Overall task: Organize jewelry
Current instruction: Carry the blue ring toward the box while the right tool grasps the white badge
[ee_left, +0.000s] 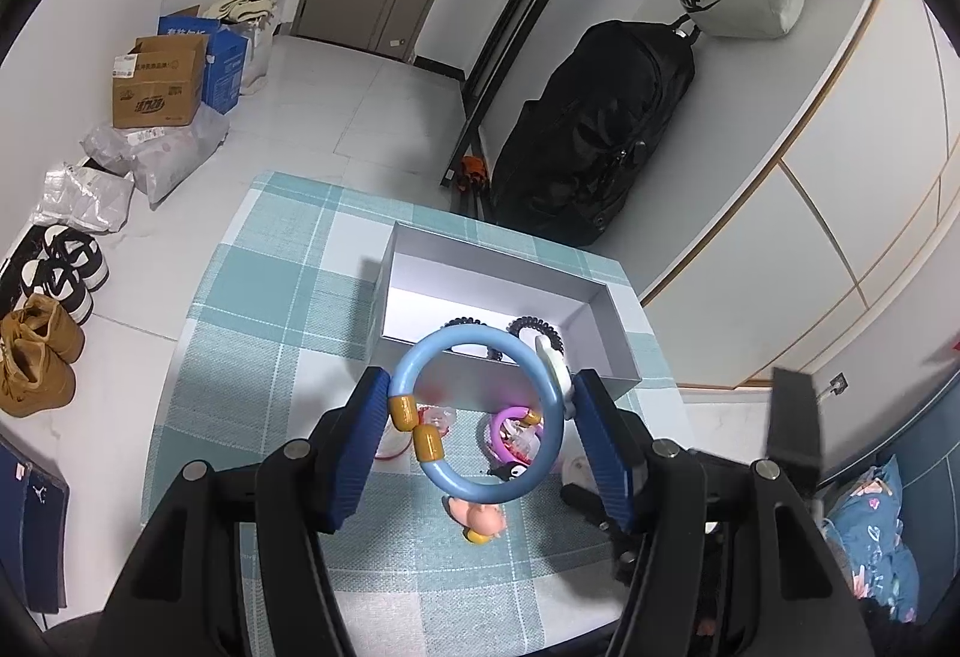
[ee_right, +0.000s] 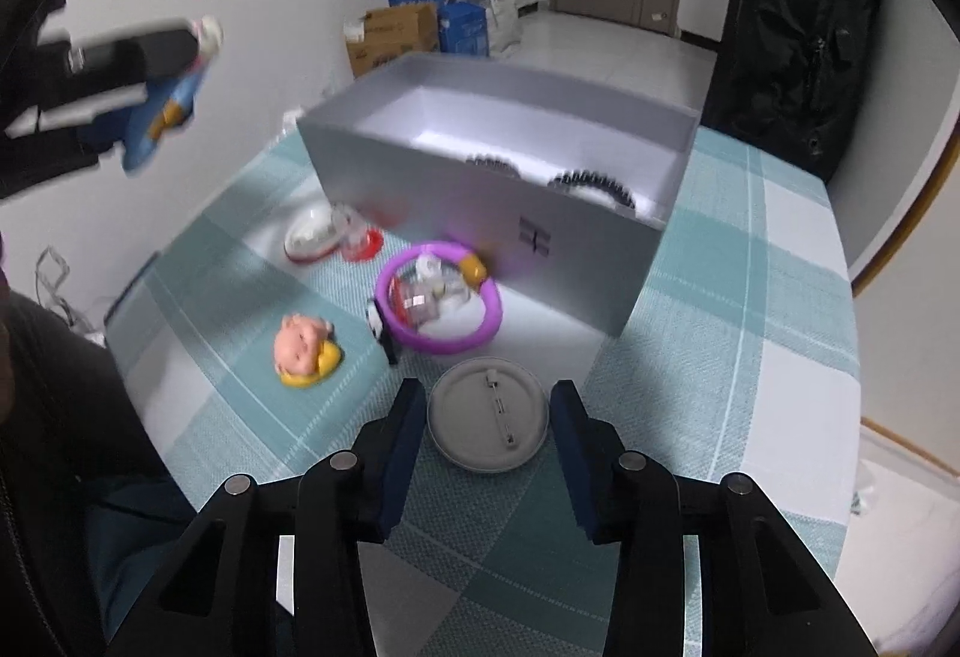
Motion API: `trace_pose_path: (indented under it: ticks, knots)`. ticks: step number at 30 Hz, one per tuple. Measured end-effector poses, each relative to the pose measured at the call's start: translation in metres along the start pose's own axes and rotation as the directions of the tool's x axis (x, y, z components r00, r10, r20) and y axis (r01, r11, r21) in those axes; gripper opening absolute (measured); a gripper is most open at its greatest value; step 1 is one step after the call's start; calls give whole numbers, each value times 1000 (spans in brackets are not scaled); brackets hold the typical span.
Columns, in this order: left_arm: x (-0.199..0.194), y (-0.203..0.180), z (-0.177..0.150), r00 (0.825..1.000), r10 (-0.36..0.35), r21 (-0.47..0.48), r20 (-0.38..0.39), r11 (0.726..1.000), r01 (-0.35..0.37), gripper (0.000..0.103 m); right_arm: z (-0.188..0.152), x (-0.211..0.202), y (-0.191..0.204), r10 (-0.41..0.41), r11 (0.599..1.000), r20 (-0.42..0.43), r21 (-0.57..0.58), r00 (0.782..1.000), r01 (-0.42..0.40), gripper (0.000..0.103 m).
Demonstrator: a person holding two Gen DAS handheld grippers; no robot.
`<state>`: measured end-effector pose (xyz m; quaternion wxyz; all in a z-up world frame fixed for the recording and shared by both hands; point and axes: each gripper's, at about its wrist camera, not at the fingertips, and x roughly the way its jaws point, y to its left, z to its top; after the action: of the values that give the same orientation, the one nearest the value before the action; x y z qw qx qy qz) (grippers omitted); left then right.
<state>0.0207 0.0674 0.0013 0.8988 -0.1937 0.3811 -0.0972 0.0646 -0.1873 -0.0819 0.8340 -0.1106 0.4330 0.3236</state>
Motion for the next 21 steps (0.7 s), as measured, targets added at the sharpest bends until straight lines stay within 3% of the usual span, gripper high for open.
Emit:
trace_pose_path:
  ticks: [2, 7, 12, 21]
  knots:
    - [3, -2, -1, 999, 33, 23, -5, 999, -33, 57, 3, -7, -5, 7, 1000, 32, 25, 999, -8, 42]
    - [4, -4, 5, 1000, -9, 13, 1, 1000, 9, 57, 14, -24, -13, 33, 996, 118, 78, 992, -43, 42]
    - [14, -4, 17, 1000, -5, 3, -17, 1000, 5, 57, 35, -51, -3, 24, 999, 280, 22, 960, -32, 42]
    - [34, -10, 33, 999, -2, 27, -42, 1000, 3, 57, 62, -45, -19, 79, 992, 326, 70, 942, -107, 42]
